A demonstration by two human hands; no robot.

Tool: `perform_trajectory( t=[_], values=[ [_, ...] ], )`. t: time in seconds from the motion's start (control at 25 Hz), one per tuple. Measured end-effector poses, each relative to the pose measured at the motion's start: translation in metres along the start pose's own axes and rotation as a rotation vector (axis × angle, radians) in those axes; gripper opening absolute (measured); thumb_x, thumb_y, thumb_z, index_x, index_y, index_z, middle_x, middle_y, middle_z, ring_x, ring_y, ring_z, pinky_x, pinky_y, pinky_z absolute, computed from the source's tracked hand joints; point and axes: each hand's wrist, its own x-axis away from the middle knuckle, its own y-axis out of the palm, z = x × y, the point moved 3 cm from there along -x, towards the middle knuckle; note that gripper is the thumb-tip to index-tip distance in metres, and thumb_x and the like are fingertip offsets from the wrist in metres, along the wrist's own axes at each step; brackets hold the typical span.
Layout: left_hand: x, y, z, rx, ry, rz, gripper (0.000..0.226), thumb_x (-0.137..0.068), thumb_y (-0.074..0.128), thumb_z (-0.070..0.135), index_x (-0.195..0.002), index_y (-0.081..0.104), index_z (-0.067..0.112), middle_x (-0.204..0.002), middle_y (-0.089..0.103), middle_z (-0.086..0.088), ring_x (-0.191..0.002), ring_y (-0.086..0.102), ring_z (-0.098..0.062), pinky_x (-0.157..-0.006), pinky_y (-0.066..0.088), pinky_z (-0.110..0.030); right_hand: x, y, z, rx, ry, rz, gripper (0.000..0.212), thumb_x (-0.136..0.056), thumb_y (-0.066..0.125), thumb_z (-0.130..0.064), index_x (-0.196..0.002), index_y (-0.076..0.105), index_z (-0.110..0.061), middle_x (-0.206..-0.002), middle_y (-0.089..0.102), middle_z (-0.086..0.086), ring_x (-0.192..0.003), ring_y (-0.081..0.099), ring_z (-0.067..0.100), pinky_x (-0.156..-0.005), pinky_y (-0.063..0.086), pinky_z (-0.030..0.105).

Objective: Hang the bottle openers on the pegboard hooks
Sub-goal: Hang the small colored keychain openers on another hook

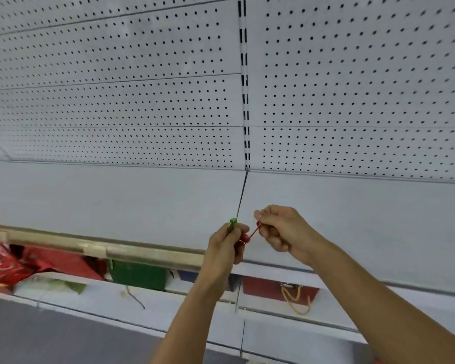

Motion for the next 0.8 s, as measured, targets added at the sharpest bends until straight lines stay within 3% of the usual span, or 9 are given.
perform_trajectory(
  t=[0.2,0.48,0.56,0.68,0.8],
  values=[
    [0.057,0.045,0.018,-0.098,0.116,-0.228,0.013,-0.093,0.059,0.021,-0.093,0.063,0.008,-0.065,0.046,0.001,-0.056,0.038,-0.01,-0.052,0.036,-0.021,0.074,-0.037,0.0,-0.116,0.017,0.121,0.021,-0.093,0.058,-0.018,-0.074,0.051,-0.011,-0.056,0.054,0.009,-0.036,0.038,0.014,-0.035,0.025,0.017],
    [0.084,0.125,0.031,-0.16,0.161,-0.345,0.021,-0.099,0.05,0.023,-0.094,0.063,0.008,-0.068,0.061,0.006,-0.055,0.043,-0.007,-0.05,0.037,-0.02,0.151,-0.107,0.002,-0.22,-0.105,0.203,0.011,-0.096,0.055,-0.013,-0.092,0.055,-0.002,-0.07,0.069,0.014,-0.053,0.065,0.019,-0.044,0.051,0.024],
    [0.097,0.157,0.029,-0.163,0.163,-0.365,0.029,-0.101,0.046,0.027,-0.088,0.062,0.006,-0.064,0.06,0.006,-0.052,0.041,-0.007,-0.048,0.035,-0.019,0.176,-0.133,0.003,-0.226,-0.153,0.23,0.012,-0.095,0.057,-0.014,-0.094,0.056,-0.002,-0.076,0.07,0.016,-0.057,0.068,0.021,-0.049,0.054,0.025],
    [0.117,0.208,0.025,-0.116,0.146,-0.402,0.033,-0.102,0.044,0.028,-0.081,0.061,0.009,-0.069,0.058,-0.007,-0.05,0.038,-0.01,-0.046,0.031,-0.02,0.214,-0.173,0.003,-0.176,-0.222,0.309,0.017,-0.093,0.061,-0.016,-0.096,0.06,0.001,-0.079,0.07,0.018,-0.058,0.067,0.021,-0.051,0.055,0.025],
    [0.145,0.275,0.027,-0.05,0.122,-0.455,0.03,-0.102,0.043,0.027,-0.087,0.062,0.009,-0.075,0.063,-0.006,-0.052,0.039,-0.01,-0.045,0.031,-0.019,0.261,-0.229,0.002,-0.144,-0.279,0.408,0.022,-0.092,0.062,-0.017,-0.099,0.062,0.004,-0.077,0.07,0.018,-0.057,0.066,0.023,-0.05,0.054,0.026]
  ],
)
